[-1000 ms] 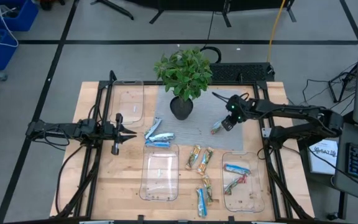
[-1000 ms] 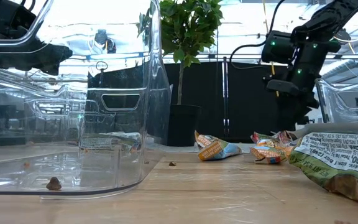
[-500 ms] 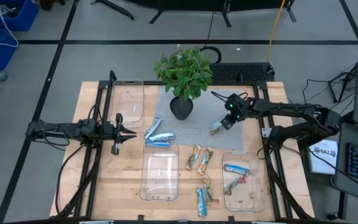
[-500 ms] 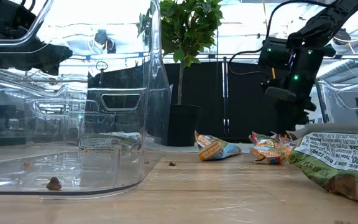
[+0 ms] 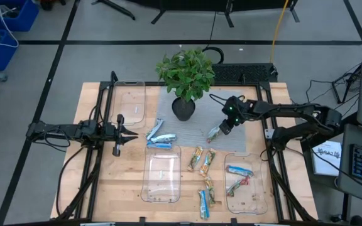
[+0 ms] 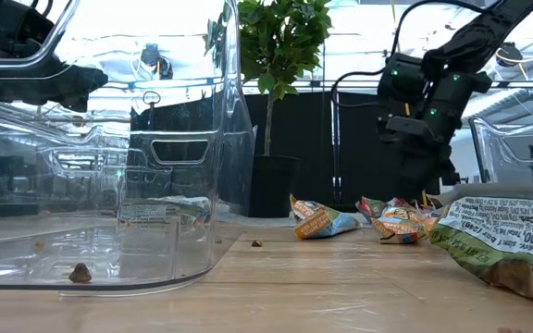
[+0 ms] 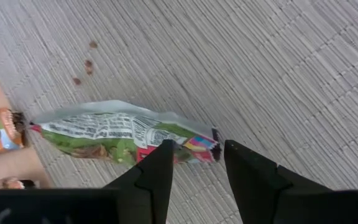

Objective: Pick and place Granola Bars by type
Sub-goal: Put the red granola bar into the bottom right transparent bin

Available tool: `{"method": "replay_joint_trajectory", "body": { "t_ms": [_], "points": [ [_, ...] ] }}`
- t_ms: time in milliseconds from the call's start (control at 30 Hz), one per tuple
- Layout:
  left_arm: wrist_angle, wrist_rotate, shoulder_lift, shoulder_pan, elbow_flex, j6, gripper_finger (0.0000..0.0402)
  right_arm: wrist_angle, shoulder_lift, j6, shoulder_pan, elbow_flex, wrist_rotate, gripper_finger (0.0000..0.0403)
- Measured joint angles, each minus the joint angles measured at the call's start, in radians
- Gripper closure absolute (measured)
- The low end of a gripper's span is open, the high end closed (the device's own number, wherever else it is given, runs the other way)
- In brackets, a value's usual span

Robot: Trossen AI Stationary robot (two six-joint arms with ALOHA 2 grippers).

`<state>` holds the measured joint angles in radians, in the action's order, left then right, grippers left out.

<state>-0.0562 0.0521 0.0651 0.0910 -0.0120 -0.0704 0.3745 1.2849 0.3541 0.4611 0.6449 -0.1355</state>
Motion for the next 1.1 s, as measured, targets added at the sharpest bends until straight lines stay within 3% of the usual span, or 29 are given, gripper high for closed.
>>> {"method": "replay_joint_trajectory", "body": {
  "t_ms": [767, 1100],
  "points": [
    [0.0, 0.0, 0.0, 0.0, 0.0, 0.0, 0.0344, -0.026, 0.0, 0.023, -0.064, 0.0, 0.004, 0.027],
    [0.0, 0.0, 0.0, 0.0, 0.0, 0.0, 0.0344, -0.049, 0.029, 0.001, -0.064, 0.0, 0.005, 0.0319]
  ]
}}
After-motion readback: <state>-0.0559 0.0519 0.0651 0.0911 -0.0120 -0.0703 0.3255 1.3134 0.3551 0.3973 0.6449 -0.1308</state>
